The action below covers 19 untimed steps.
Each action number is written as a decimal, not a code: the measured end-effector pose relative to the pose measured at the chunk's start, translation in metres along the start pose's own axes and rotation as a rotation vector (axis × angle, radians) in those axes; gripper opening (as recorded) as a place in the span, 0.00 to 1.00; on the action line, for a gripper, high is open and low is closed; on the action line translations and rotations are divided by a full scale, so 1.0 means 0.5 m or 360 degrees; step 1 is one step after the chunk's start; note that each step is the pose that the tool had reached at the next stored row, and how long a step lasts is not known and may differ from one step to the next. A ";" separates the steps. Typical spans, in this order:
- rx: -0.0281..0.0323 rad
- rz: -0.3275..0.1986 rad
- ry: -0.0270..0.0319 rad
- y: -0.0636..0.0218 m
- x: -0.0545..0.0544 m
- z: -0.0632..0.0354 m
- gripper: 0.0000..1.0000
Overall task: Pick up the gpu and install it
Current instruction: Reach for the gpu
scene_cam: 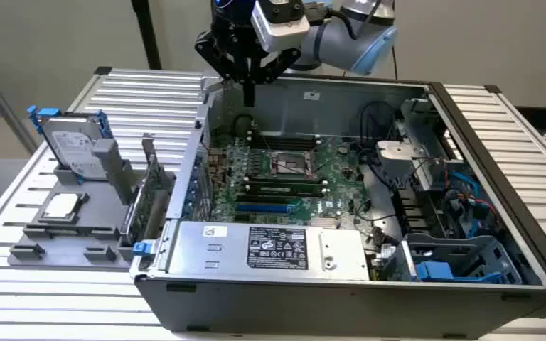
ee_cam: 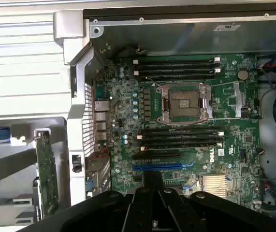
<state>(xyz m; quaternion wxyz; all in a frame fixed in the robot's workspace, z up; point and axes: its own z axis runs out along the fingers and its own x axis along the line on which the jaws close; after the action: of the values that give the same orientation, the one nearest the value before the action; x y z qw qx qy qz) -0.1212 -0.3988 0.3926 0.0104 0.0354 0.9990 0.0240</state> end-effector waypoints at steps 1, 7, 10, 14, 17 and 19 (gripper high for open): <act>0.00000 0.0000 0.00000 0.000 0.000 0.000 0.00; 0.00000 0.0000 -0.00001 0.000 0.000 0.000 0.00; 0.00000 0.0000 0.00000 0.000 0.000 0.000 0.00; 0.00001 0.0000 0.00000 0.000 0.001 0.000 0.00; 0.00002 0.0000 0.00002 -0.007 0.011 -0.001 0.00; 0.00001 0.0000 -0.00002 -0.015 0.026 -0.001 0.00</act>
<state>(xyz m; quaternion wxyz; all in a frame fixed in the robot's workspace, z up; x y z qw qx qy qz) -0.1348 -0.4055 0.3926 0.0104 0.0354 0.9990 0.0240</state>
